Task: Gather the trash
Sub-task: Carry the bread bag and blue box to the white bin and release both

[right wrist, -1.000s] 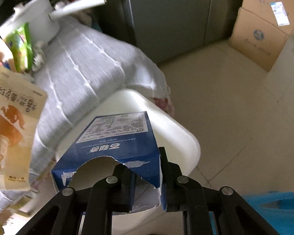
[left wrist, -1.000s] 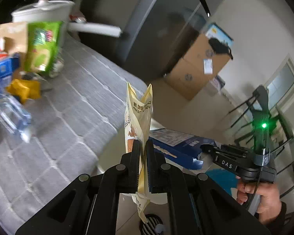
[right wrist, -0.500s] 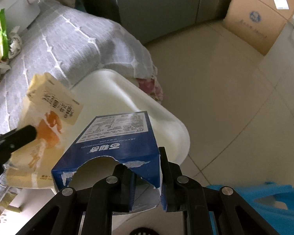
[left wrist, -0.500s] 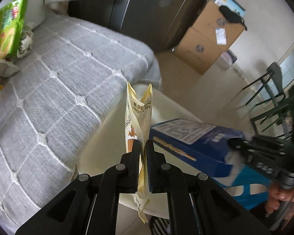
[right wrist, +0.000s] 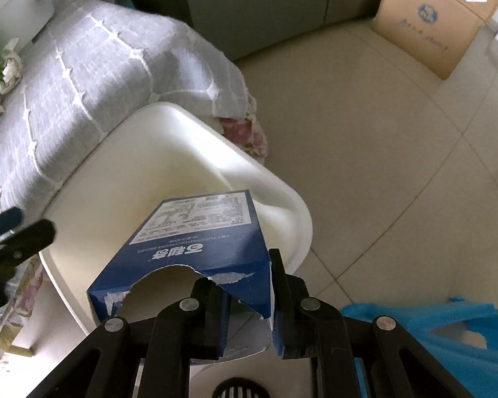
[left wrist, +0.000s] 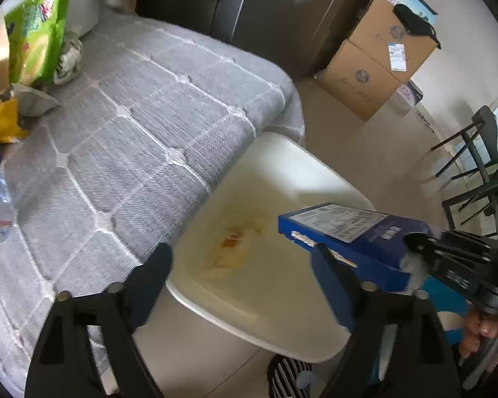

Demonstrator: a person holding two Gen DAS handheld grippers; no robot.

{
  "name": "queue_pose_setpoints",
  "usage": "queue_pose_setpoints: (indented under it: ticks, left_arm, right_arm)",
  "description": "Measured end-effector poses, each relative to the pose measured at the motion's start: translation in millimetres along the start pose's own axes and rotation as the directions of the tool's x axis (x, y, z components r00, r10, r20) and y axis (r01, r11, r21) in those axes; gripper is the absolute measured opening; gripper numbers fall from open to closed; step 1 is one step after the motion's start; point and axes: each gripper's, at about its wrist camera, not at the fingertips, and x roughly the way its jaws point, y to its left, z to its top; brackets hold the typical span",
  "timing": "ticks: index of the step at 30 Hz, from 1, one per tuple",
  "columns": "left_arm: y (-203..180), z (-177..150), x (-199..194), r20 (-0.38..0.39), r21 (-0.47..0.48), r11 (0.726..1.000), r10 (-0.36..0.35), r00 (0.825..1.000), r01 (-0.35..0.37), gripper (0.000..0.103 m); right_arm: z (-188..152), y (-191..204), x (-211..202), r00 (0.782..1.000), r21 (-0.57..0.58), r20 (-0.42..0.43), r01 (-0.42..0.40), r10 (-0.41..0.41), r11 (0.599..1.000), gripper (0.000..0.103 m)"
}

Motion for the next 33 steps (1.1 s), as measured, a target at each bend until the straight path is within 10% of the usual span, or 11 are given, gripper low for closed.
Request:
queue_pose_setpoints:
  ticks: [15,20,33]
  left_arm:
    - [45.4,-24.3,-81.2,0.115,-0.008,0.999,0.032,0.993,-0.032,0.103]
    - [74.3,-27.9,-100.6,0.145,-0.062,0.997,0.045,0.988,-0.036,0.103]
    - [149.4,-46.8,-149.3,0.22,-0.182,0.967,0.216,0.951,-0.177,0.103]
  right_arm:
    - [0.9,12.2,29.7,0.996,-0.034,-0.091,0.023,-0.026,0.999,0.022]
    - [1.9,14.0,28.3,0.995,0.002,-0.104,-0.008,0.008,1.0,0.061]
    - [5.5,55.8,-14.0,0.998,-0.072,0.029,-0.056,0.058,0.996,0.075]
